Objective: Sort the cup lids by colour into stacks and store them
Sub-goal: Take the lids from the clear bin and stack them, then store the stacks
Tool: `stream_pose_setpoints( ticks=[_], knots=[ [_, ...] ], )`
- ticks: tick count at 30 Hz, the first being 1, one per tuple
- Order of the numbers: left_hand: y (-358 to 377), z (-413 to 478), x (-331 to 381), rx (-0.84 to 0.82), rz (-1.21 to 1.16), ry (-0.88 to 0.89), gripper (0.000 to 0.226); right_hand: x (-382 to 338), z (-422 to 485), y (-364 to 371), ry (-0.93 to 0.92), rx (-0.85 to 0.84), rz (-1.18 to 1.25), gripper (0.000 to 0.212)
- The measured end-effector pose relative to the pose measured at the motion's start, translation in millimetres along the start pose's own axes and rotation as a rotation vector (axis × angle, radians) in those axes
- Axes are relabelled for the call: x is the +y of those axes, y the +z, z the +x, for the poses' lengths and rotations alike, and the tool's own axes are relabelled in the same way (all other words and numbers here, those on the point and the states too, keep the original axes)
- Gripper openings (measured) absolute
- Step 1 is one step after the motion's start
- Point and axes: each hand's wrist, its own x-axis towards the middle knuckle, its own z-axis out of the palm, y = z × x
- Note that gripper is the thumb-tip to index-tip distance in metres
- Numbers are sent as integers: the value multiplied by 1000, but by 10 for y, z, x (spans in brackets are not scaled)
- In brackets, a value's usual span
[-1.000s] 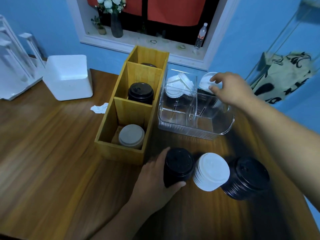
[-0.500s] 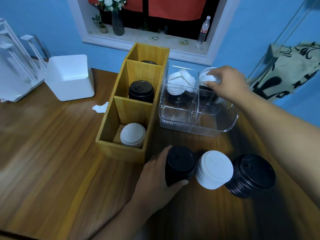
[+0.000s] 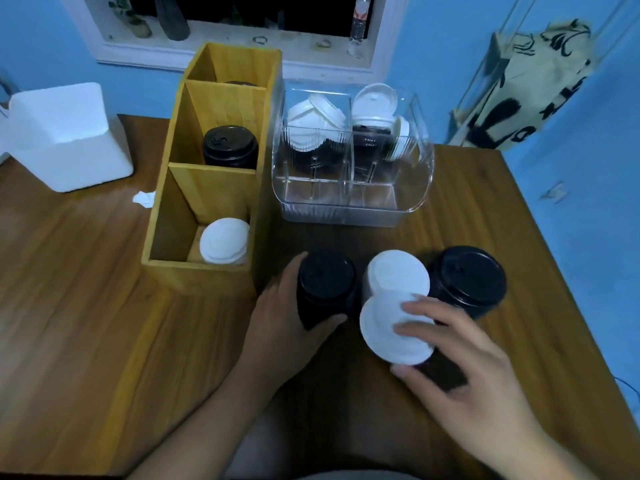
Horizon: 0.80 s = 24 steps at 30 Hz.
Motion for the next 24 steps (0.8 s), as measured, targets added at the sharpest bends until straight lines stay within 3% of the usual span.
stream_pose_setpoints(
  ticks=[7,11,14,19,22,24],
  knots=[
    [23,1,29,7,28,-18,103,309,-695,238,37,-22,-49,29],
    [36,-3,44,12,32,-32,104,362,-759,164,131,-103,-180,48],
    [50,-4,52,18,42,-34,103,352,-692,-7,163,-145,-52,52],
    [41,-17,50,23,31,-19,103,380,-406,-270,87,-525,11,83],
    [47,-19,46,27,26,-16,102,369,-272,-253,7,-694,-114,80],
    [51,-15,34,25,21,-15,101,325,-231,-225,-4,-718,-252,71]
  ],
)
